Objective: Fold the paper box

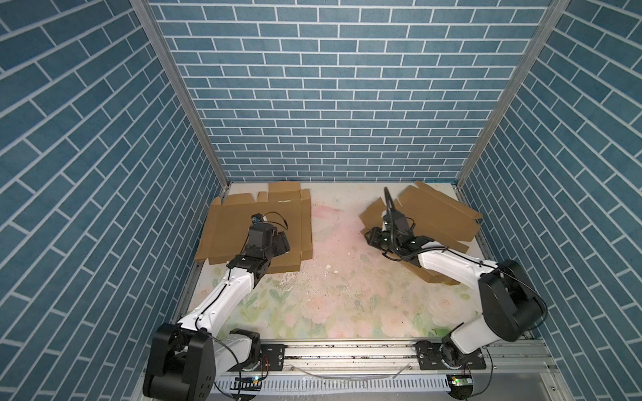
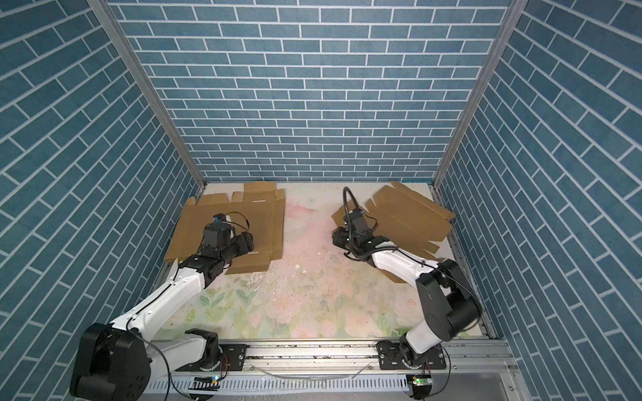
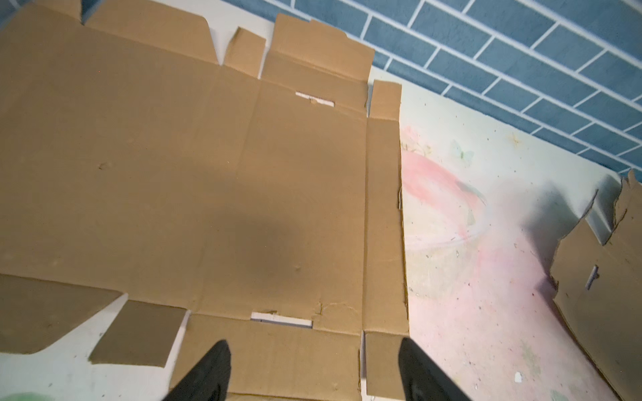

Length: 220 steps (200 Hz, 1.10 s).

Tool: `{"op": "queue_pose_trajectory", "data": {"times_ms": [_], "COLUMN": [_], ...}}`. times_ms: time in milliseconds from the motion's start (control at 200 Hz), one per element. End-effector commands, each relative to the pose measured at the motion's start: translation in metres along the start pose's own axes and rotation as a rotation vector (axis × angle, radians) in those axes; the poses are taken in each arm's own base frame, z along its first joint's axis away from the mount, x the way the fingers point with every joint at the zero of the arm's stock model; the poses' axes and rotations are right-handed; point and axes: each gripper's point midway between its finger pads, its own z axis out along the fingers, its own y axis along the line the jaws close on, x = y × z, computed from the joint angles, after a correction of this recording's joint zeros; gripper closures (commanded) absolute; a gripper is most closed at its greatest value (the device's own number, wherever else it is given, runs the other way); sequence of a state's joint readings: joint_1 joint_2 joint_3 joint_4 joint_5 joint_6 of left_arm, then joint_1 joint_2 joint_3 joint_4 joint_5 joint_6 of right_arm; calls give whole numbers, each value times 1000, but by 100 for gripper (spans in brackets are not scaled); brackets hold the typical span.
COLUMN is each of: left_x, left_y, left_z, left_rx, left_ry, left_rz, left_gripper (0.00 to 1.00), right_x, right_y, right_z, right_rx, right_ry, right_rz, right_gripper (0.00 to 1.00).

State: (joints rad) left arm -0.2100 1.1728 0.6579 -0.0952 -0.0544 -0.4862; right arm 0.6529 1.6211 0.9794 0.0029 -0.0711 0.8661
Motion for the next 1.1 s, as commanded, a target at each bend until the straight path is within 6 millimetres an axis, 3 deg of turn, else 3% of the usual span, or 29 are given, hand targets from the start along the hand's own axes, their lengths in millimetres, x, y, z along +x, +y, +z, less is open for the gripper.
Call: {"op": "queue_pose_trajectory", "data": {"times_ms": [0,130,285,410,430,525,860,1095], "left_x": [18,25,30,42,45,57,86,90], "left_y": [-2,-1,3,11,12,17,33,31], "left_z": [14,30,47,60,62,66,65,62], "left_rx": [29,42,92,99,103,99,50,67], "left_ry": [57,74,98,129,134,160,208,212], "left_rz": [-36,-62,-137,-199,-209,-232,-237,-238], "left_gripper": [28,31,38,41,42,44,46,49], "right_x": [8,18,15,12,19,22,49,60], "right_y": [46,76,101,109,101,104,119,132], "right_z": [26,66,103,128,141,161,203,219], "right_rx": [-78,-136,-174,-179,-161,-169,-187,-208], "right_ry": [58,137,173,178,195,216,272,278], "right_rz": [30,61,77,105,113,132,184,199], "right_gripper": [61,59,58,58,58,58,59,63]}}
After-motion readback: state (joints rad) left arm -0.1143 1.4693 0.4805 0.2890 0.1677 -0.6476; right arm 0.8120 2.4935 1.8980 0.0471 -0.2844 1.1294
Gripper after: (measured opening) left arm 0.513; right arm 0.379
